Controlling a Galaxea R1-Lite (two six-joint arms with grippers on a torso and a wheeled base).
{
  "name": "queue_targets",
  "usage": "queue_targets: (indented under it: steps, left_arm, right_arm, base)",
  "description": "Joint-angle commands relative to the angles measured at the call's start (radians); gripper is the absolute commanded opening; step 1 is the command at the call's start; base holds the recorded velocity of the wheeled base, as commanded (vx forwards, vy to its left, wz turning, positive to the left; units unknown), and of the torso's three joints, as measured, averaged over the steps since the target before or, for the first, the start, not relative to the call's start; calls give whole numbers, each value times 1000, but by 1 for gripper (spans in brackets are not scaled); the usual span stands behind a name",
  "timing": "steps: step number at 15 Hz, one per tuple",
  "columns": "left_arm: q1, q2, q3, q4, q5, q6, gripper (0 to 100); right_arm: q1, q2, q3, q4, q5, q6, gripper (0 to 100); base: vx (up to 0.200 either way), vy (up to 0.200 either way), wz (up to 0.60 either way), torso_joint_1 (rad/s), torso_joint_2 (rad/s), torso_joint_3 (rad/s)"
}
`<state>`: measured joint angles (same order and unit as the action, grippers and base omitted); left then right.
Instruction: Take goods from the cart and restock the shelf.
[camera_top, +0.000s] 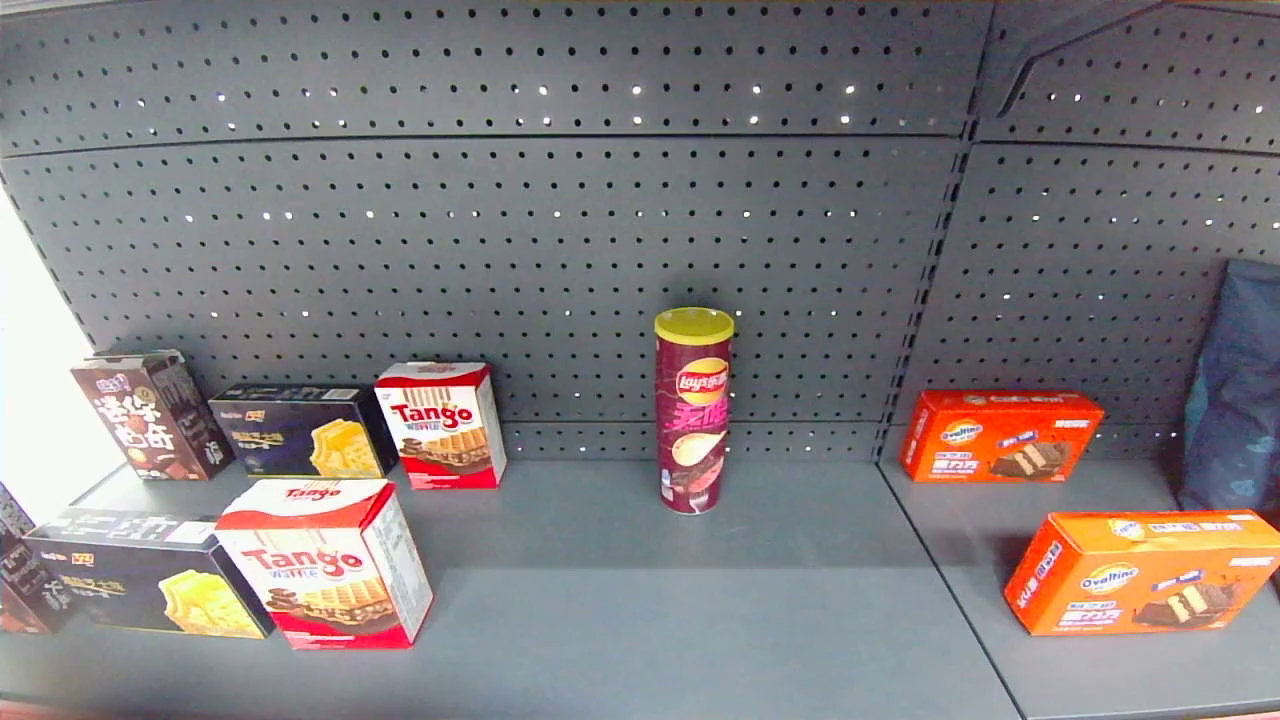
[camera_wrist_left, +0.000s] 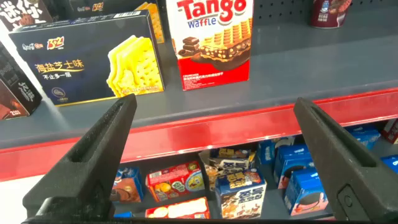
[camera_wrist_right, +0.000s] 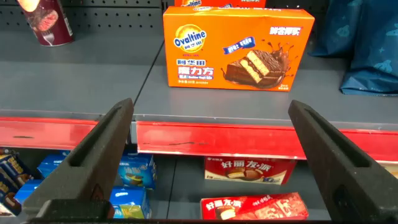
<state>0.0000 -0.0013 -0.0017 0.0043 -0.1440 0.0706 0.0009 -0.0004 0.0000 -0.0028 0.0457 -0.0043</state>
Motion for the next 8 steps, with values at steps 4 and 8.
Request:
queue_targets:
  steps: [4, 8]
  left_arm:
    - [0, 1, 0, 0, 0, 0, 100]
    - [0, 1, 0, 0, 0, 0, 100]
  right_arm:
    - [1, 0, 0, -2, 0, 0, 100]
    - [1, 0, 0, -2, -1, -2, 100]
  base:
    - [0, 0, 0, 0, 0, 0]
    - [0, 0, 600, 0, 0, 5]
